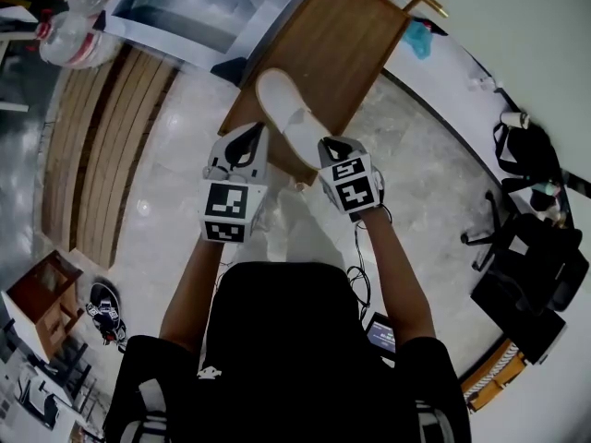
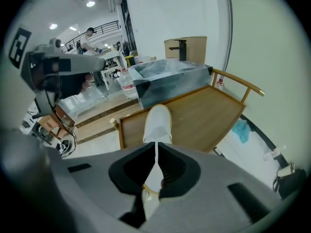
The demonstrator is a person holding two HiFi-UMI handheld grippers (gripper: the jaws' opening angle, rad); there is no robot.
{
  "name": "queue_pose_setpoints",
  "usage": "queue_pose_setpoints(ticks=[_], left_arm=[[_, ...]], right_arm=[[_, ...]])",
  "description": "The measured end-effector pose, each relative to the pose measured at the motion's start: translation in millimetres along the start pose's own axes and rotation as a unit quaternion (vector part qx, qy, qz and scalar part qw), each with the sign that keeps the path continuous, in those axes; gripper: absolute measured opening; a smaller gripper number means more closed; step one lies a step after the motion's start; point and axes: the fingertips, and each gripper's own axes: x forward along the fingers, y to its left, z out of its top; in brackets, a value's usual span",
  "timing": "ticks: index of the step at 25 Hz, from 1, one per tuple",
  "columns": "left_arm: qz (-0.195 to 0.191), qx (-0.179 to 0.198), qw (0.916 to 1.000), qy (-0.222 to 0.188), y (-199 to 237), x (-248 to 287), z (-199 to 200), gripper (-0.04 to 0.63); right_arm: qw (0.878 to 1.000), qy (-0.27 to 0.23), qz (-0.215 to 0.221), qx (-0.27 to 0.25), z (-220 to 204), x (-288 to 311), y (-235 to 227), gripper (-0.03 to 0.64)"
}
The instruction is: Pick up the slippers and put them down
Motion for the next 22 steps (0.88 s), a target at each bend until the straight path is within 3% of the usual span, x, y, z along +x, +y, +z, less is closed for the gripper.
queue_pose_setpoints(ticks=[22], left_arm=[[0.013,-0.021,0.9989,0.039,14,15,-48,0.006]], right_arm=[[0.996,0.067,0.019,-0.054,-21,77,4,0.112]])
